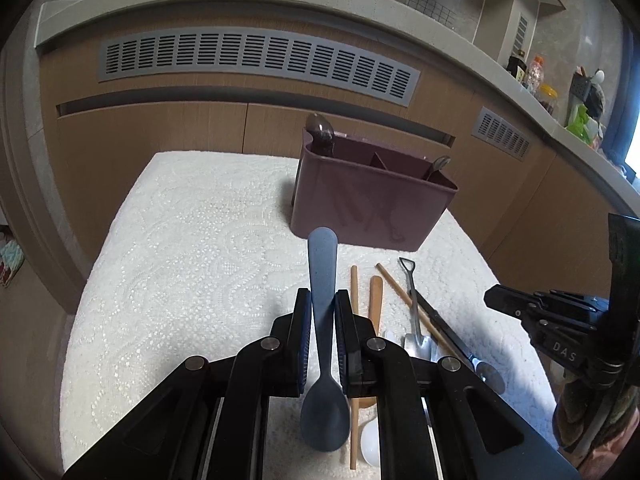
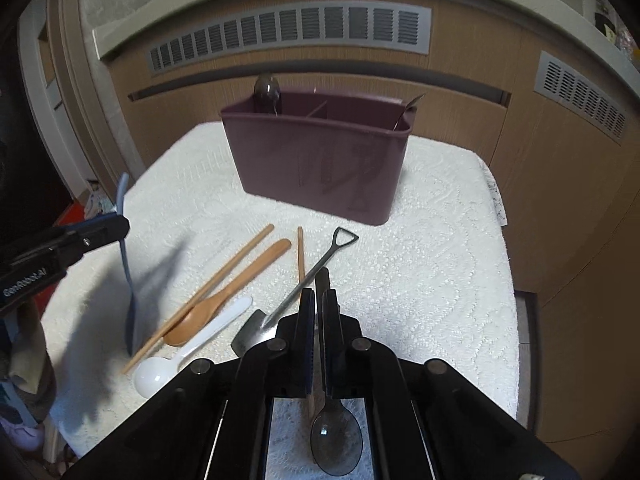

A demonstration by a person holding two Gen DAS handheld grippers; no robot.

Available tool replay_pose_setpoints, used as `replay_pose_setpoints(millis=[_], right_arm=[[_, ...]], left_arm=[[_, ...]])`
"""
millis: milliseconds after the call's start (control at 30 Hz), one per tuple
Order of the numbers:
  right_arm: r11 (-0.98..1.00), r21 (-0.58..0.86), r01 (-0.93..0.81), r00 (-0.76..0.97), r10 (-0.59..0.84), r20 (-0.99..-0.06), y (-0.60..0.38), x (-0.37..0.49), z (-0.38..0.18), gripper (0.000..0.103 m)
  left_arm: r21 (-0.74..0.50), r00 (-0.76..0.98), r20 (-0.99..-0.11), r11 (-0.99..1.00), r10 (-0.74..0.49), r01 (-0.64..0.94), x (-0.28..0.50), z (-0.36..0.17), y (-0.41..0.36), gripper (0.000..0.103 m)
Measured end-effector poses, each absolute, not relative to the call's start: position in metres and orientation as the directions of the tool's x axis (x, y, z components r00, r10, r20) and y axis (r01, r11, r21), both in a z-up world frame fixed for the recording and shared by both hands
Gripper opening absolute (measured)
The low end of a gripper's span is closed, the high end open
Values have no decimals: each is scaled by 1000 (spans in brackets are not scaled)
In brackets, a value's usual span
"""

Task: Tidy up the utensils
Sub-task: 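Lift both held spoons and carry them over the caddy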

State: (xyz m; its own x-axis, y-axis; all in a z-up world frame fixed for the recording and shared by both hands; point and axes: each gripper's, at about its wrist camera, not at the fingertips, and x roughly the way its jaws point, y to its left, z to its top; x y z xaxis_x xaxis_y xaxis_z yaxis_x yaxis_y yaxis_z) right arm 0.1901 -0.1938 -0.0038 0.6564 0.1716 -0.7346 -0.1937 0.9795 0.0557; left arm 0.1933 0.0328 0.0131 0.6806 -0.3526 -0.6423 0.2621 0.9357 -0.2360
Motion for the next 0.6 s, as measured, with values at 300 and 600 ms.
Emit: replay_pose_setpoints(millis=[300, 600], right_arm=[[974, 53, -221, 717, 199, -668, -196, 172, 19, 3], [965, 3, -262, 594, 164, -788, -198, 189, -33, 17]], left_arm=[[-210, 718, -612, 943, -333, 258, 176, 36, 27, 12], [-212, 729, -597, 942, -336, 260, 175, 40, 31, 12]])
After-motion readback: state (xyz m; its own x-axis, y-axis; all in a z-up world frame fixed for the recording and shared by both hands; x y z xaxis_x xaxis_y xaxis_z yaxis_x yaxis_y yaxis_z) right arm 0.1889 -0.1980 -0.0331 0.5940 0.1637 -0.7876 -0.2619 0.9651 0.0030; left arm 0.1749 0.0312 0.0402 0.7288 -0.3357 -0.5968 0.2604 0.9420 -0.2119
